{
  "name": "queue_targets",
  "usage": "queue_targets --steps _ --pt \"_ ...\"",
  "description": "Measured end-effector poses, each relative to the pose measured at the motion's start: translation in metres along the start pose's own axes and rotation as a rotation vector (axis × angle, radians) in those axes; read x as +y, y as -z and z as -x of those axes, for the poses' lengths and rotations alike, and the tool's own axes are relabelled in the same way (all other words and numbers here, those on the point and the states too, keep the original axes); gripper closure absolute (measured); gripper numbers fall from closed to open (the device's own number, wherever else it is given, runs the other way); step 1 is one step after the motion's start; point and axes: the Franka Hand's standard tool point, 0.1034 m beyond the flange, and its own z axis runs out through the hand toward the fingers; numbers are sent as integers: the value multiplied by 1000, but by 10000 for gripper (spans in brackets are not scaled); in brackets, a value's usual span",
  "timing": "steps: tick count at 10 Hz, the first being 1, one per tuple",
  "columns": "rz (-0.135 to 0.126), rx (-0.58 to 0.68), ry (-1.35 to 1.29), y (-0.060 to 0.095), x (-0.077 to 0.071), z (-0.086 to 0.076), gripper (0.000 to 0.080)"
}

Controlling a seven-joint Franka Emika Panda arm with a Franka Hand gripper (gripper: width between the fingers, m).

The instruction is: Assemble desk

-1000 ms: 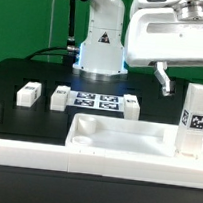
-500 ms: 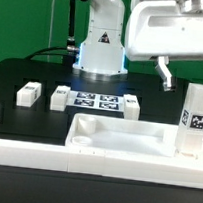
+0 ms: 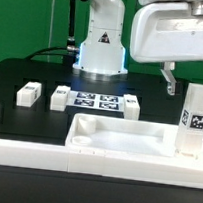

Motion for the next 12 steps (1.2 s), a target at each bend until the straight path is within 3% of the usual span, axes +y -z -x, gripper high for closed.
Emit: queue_targets --steps 4,5,7,8,10,11,12 --pt "-13 -192 -36 -13 -6 6 150" --pt "-8 -177 -51 -15 -12 5 150" --pt "2 -179 -42 -16 -1 7 150" --pt "1 -179 -42 -16 -2 7 150" --pt "1 -180 -50 -17 -3 7 436" --pt "3 -180 -52 -17 -1 7 436" --pt "11 -180 -89 -17 2 7 498"
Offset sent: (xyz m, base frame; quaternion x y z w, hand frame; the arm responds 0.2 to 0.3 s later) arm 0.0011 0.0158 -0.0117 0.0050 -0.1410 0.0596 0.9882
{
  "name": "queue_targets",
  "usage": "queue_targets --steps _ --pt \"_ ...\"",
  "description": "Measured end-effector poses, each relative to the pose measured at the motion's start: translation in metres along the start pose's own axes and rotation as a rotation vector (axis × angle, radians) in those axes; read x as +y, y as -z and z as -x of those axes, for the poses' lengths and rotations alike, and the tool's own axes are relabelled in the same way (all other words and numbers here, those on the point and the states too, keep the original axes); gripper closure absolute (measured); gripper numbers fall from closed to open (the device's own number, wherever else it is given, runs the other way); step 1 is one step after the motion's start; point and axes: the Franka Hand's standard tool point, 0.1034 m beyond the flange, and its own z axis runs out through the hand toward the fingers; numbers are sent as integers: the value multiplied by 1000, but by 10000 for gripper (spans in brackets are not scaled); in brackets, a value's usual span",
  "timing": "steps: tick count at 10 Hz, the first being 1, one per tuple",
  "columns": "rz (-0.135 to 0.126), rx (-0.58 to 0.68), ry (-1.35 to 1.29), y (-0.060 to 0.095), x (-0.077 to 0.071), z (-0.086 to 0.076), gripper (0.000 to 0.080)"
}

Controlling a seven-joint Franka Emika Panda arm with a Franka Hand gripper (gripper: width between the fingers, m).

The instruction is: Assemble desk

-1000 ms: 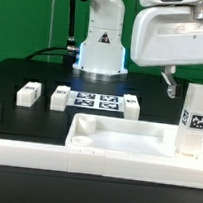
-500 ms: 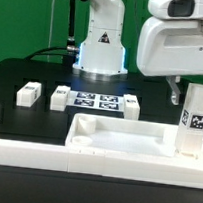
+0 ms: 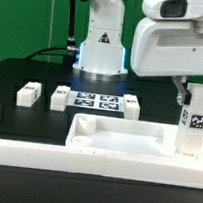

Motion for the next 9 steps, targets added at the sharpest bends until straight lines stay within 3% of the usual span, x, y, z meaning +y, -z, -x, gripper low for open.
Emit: queue_targets --steps 3,4,5,7,9 --pt "-4 6 -197 -1 0 -1 500" --pt "-11 54 -372 -1 2 -3 500" --pt "-26 88 -487 -1 2 -1 500" --pt "-96 134 -780 -1 7 2 499" --pt "-136 117 -941 -1 12 1 499"
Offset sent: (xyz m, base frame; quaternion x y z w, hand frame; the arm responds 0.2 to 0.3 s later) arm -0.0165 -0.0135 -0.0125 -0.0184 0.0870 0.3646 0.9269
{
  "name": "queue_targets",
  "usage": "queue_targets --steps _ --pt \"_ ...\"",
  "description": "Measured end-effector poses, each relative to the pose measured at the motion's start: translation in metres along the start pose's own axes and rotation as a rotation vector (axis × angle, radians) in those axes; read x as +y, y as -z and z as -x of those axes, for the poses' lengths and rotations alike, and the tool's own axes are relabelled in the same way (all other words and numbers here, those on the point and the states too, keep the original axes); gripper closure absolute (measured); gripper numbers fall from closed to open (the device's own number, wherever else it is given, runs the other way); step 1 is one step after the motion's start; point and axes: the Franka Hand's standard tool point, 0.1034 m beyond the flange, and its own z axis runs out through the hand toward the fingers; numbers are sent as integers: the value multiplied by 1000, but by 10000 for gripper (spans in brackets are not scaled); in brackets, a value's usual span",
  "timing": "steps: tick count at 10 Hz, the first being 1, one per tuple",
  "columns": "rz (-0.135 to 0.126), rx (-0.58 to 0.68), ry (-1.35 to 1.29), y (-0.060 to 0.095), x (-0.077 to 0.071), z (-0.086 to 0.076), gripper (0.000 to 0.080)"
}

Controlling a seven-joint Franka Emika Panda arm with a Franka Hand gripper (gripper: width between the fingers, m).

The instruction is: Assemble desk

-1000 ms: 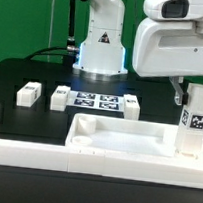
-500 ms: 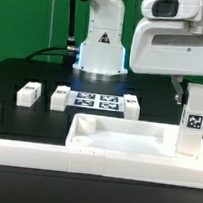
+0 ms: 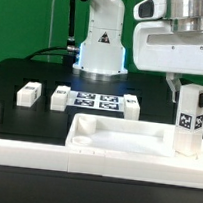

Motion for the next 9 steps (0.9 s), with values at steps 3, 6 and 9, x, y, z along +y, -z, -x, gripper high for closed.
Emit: queue_targets --steps 3,6,9 --pt "-13 -19 -213 0 2 -3 499" --pt "19 -8 88 -2 -1 3 315" --pt "37 -24 511 -4 -7 5 160"
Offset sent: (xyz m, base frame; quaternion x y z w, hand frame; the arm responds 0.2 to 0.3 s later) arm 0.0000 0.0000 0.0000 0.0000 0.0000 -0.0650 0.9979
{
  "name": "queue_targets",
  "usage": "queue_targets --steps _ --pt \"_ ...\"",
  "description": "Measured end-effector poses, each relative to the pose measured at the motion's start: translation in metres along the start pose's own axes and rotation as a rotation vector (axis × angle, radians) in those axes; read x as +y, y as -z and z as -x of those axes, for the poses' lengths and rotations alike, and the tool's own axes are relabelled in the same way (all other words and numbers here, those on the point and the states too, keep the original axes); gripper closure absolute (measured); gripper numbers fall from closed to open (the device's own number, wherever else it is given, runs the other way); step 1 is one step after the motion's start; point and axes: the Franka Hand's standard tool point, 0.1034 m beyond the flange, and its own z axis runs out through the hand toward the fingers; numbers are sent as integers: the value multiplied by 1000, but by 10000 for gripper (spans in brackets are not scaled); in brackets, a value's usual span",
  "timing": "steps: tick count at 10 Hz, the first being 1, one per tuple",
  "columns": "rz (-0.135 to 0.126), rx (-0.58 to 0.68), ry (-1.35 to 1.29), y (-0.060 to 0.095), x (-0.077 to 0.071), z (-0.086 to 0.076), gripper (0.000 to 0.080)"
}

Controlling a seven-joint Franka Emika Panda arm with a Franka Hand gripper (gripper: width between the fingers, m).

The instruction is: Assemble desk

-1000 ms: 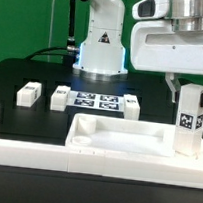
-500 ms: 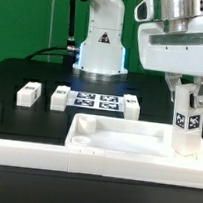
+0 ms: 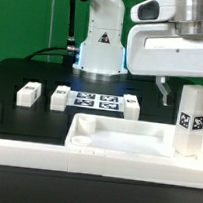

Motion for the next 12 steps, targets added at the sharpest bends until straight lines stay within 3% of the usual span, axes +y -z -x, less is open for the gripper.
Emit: queue_targets --steps 3,4,5,6,8,10,11,12 --pt "4 1 224 0 0 0 151" --pt "59 1 409 2 -3 3 151" --pt "80 -12 617 2 -8 7 151" --pt "80 -13 744 1 -3 6 151" --pt "77 9 742 0 -2 9 151" --pt "77 9 730 0 -2 9 427" --pt "76 13 647 0 -1 8 508" --pt "76 16 566 0 0 7 508"
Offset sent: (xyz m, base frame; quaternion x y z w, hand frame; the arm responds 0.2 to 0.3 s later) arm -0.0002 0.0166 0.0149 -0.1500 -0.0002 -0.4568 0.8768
